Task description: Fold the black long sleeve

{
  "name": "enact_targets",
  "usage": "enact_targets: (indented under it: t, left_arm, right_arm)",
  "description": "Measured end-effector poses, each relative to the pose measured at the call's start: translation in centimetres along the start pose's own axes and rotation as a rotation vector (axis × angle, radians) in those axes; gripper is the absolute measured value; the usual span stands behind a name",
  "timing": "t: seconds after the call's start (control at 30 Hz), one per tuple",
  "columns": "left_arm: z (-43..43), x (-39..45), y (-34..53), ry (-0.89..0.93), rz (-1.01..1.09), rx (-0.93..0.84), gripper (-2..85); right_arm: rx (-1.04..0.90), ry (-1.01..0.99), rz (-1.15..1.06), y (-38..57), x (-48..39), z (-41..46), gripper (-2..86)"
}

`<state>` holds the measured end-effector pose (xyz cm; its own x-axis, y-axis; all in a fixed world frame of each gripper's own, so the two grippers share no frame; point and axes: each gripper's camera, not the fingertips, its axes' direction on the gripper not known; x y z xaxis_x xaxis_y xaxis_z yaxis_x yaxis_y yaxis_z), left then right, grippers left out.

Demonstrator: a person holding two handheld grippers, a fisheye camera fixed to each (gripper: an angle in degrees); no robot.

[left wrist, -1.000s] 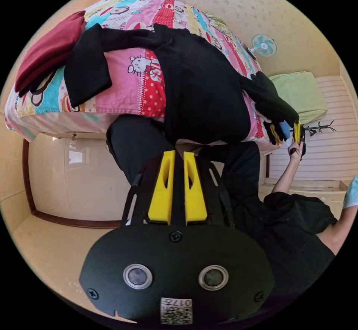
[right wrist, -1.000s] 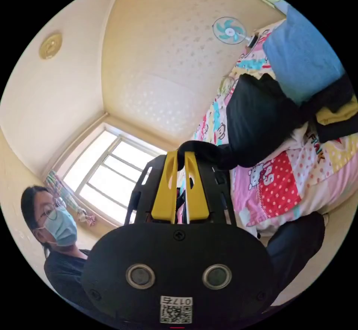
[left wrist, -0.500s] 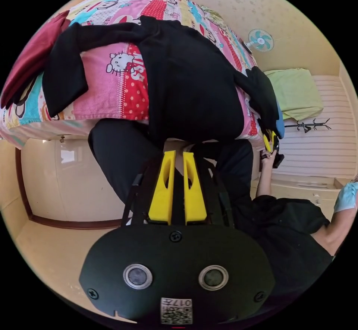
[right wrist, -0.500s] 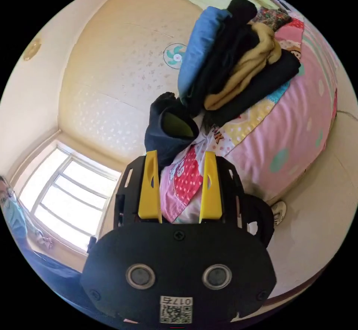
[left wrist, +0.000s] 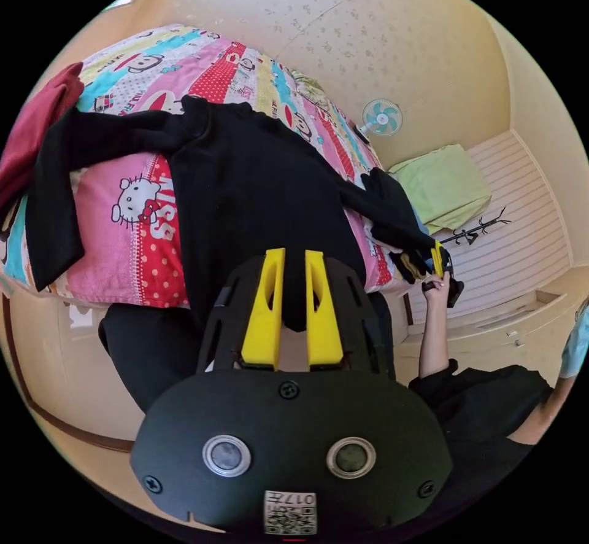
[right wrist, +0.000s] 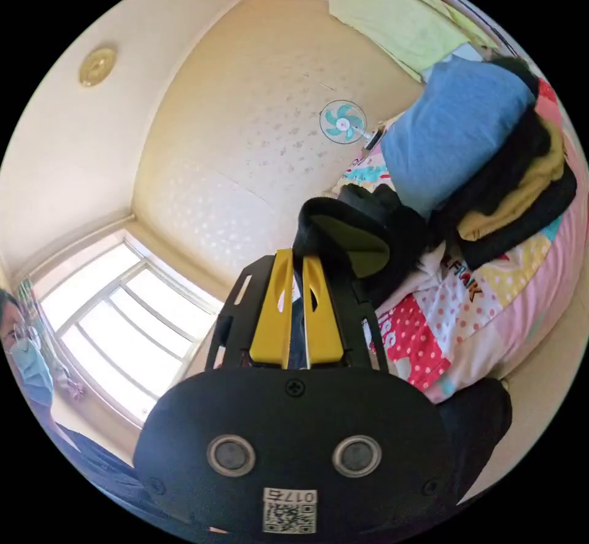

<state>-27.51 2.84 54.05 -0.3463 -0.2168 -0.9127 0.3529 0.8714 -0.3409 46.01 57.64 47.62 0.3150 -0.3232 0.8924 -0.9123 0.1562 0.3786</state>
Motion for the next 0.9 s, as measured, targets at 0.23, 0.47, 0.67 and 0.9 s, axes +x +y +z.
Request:
enact_targets:
  t: [0.23,0.47,0.67,0.9]
  left_arm:
    - [10.1,-4.0,-0.7,-0.021,-0.102,0.043,8.4]
    - [10.1,-4.4,1.7,0.016,-0.098,0.186,9.5]
    - [10.2,-5.1,2.7,0.082,-0.116,0.208,9.8]
    - [9.7,-5.9,3.0,0.092,-0.140,0.267,10.0]
  right_arm:
    - [-0.128,0.102,-0.400,-6.8,-19.1,13.9,3.0]
    - [-0.330,-0.076,-0.779,0.3,-38.1,34.8,3.6]
    - [-0.902,-0.450,-0.695,22.3,-37.1,57.5,5.7]
    - [-1.010,-0.385,-0.310,32.4,-26.3,61.3,6.6]
